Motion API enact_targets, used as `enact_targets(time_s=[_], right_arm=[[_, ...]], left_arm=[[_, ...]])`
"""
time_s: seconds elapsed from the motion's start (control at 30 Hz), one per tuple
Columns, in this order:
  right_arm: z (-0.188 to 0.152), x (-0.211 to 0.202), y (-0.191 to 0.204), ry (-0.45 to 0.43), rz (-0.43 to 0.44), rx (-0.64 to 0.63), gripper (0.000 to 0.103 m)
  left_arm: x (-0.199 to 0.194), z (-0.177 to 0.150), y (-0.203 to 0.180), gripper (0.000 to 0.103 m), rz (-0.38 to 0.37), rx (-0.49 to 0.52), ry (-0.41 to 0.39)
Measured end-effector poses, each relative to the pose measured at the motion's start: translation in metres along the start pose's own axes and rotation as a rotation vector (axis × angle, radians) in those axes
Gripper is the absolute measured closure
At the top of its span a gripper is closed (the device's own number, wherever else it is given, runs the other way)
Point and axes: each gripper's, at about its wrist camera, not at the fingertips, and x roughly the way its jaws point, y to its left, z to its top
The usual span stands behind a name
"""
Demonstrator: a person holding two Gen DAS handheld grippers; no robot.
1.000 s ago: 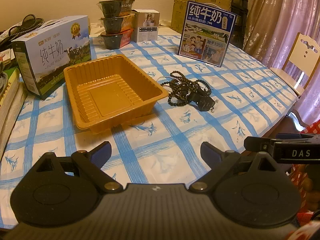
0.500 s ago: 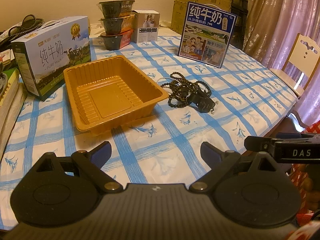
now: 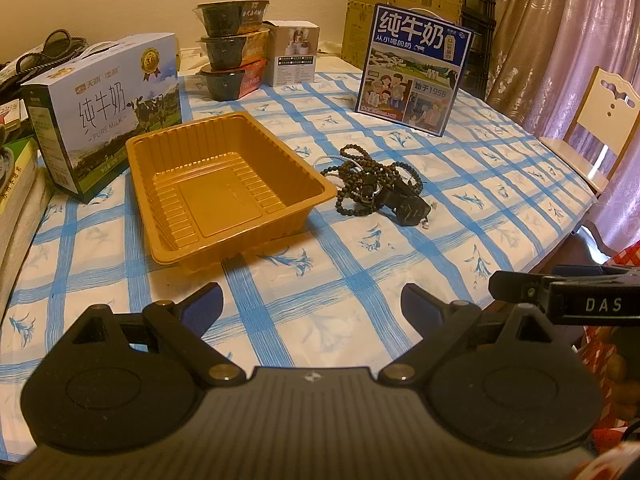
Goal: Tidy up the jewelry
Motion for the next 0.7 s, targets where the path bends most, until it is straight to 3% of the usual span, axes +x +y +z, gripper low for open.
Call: enact_targets(time_s=[0.7], right_arm=[[0.0009,0.0021,-0.0008,0.0,-0.001,0.0,0.0]], left_arm=[[0.0013,0.0005,-0.0001,0.008,0.0,0.0,-0.001]])
